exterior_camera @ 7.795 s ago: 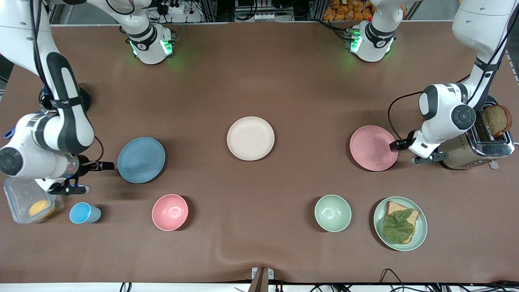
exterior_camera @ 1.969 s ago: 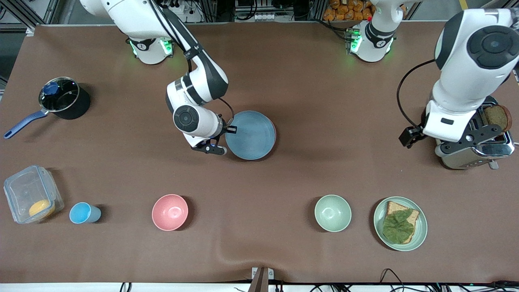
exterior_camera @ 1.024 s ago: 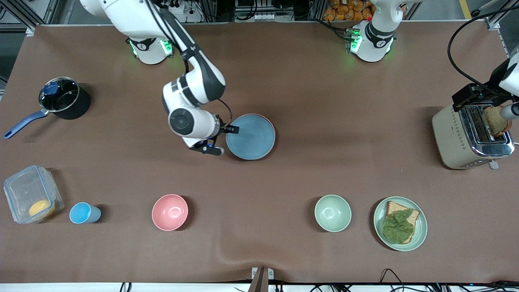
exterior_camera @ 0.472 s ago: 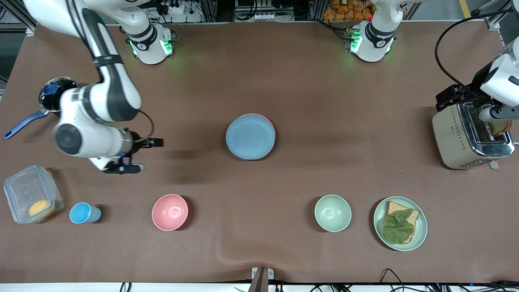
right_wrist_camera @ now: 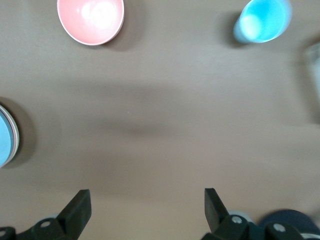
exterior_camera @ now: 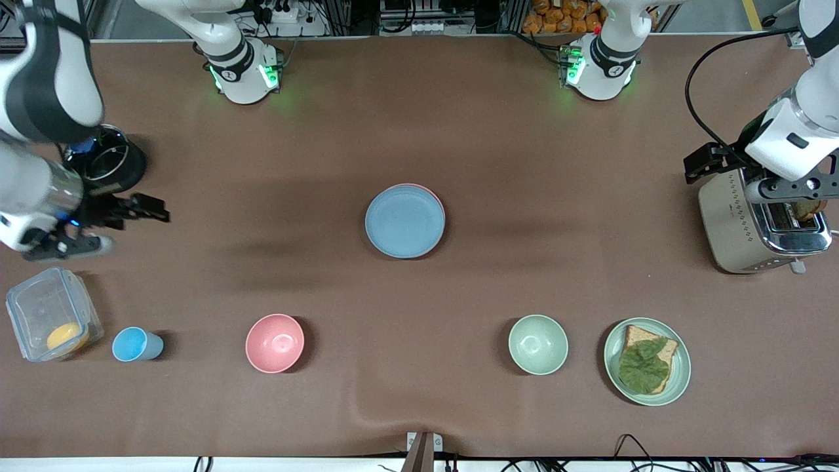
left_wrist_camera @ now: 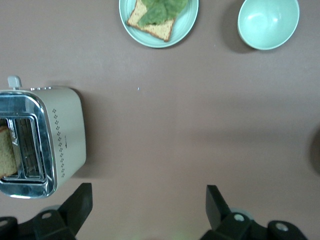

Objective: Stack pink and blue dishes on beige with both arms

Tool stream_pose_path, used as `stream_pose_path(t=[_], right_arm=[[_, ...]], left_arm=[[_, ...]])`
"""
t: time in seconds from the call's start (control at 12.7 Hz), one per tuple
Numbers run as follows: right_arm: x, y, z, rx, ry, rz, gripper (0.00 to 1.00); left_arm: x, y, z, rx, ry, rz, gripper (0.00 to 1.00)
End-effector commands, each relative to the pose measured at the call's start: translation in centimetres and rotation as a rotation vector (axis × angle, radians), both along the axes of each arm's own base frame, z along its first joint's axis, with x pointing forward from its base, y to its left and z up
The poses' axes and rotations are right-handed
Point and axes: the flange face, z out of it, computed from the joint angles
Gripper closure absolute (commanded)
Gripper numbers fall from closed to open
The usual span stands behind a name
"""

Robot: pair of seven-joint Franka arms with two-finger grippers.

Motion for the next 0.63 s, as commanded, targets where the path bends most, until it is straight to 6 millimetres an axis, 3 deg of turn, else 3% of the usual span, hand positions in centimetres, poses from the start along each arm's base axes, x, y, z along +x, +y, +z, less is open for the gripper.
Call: stream_pose_path(t=[0.0,0.16,0.55], right_arm=[[-2.4,0.3,6.5,-0.046,-0.055,0.018,0.0],[-2.3,0.3,10.8,-0.049,-0.078,0.018,0.0],[-2.5,0.4,12.1,-0.065,-0.093,0.013,0.0]], left_arm=[[0.1,-0.1,-0.1,-0.021,-0.016,-0.008,0.0],[0.1,-0.1,0.2,-0.02,-0.022,-0.01,0.0],[0.0,-0.2,0.7,-0.017,-0.027,-0.011,0.0]])
